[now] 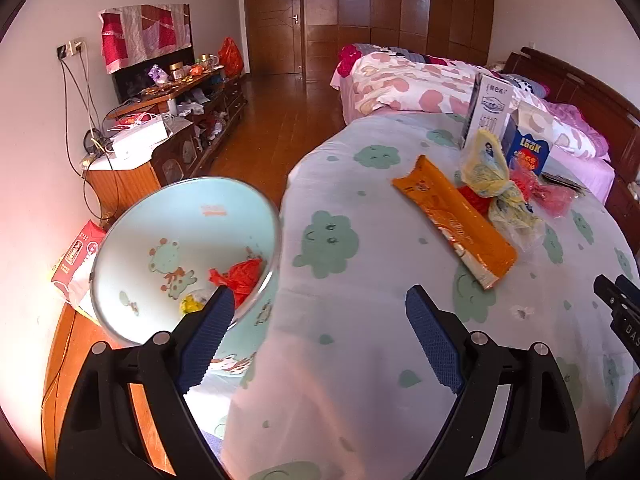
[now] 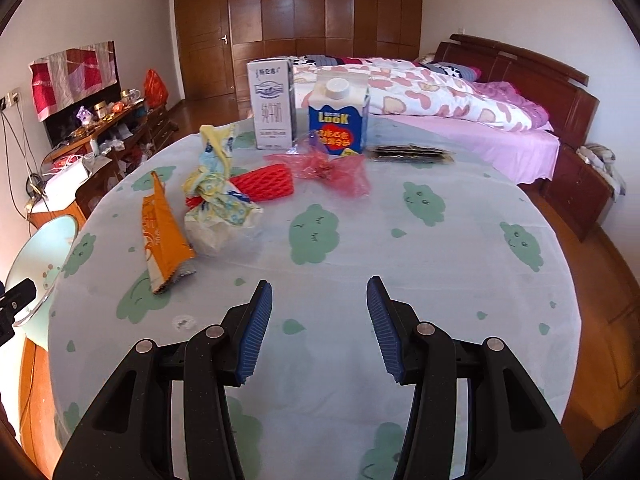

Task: Collect trash
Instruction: 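Move both grippers back toward the remaining trash on the table, then grasp the orange snack wrapper with the left gripper while the right grasps the yellow-blue bag, then carry the orange wrapper and yellow-blue bag over the teal bin with both grippers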

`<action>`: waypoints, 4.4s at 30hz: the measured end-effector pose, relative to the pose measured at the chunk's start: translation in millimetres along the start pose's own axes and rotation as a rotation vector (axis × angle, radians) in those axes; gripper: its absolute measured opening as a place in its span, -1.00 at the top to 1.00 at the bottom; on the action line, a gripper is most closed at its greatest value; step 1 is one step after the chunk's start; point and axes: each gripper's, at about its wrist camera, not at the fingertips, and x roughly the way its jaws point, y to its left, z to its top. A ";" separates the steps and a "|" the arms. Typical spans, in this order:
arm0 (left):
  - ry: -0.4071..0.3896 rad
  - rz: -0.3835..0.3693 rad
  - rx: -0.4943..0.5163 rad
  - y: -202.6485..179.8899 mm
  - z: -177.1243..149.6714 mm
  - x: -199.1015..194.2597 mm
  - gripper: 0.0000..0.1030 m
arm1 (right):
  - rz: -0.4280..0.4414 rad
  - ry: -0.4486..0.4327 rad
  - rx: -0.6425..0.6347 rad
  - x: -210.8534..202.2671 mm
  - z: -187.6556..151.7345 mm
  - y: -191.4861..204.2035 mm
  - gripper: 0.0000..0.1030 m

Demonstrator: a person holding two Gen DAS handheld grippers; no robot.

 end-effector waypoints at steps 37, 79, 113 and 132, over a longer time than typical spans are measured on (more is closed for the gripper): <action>0.100 -0.110 -0.040 -63.4 29.6 60.5 0.44 | 0.111 0.001 0.087 9.4 15.4 -37.4 0.04; -0.019 0.074 -0.058 66.3 -3.0 -27.7 0.43 | 0.302 -0.019 -0.124 -10.3 20.5 94.5 0.41; -0.060 0.135 -0.148 139.7 12.7 -29.4 0.42 | 0.338 -0.017 -0.261 -32.4 4.9 178.1 0.39; -0.030 0.159 -0.198 160.6 11.9 -16.6 0.42 | 0.387 0.005 -0.311 -28.0 9.9 225.5 0.39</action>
